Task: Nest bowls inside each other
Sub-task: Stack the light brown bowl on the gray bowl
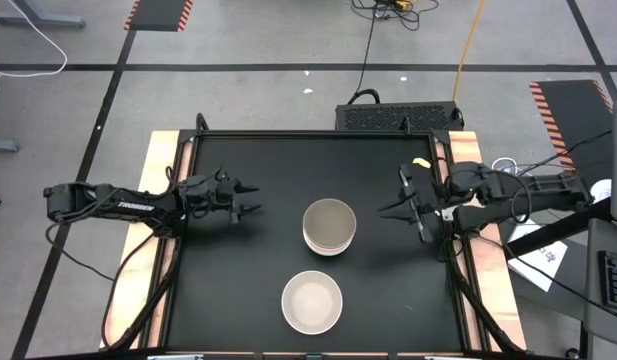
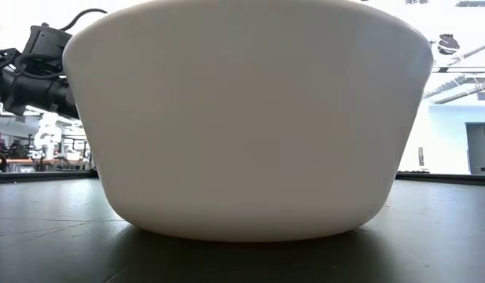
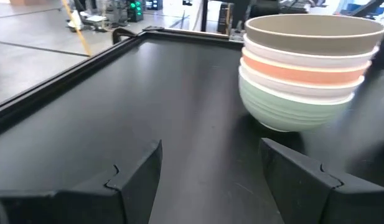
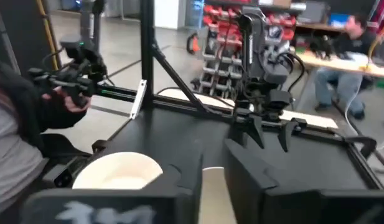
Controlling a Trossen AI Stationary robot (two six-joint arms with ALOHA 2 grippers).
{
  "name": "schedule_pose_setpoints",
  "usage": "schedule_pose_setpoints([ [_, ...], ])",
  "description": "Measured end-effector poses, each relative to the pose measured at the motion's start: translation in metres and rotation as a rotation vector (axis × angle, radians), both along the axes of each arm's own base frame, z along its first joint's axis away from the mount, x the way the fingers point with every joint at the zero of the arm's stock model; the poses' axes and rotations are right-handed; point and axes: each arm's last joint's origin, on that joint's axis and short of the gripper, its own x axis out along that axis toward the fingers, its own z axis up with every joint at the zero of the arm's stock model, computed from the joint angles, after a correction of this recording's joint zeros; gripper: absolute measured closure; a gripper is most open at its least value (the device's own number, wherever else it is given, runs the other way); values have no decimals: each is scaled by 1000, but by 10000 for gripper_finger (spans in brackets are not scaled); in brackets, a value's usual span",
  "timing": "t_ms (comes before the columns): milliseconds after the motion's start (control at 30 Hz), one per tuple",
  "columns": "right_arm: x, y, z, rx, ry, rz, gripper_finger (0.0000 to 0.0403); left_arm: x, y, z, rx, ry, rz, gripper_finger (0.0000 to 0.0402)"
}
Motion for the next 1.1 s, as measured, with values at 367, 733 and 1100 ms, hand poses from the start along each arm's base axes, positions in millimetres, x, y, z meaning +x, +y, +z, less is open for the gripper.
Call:
schedule_pose_setpoints([
  [367, 26, 28, 76, -2, 118, -32, 219, 0, 0, 0, -5, -3, -11, 131],
  [733, 65, 38, 76, 163, 442, -382, 209, 0, -1, 1, -27, -17, -19, 131],
  [1100, 98, 93, 20, 84, 742, -310, 217, 0, -1, 1, -21, -9, -42, 131],
])
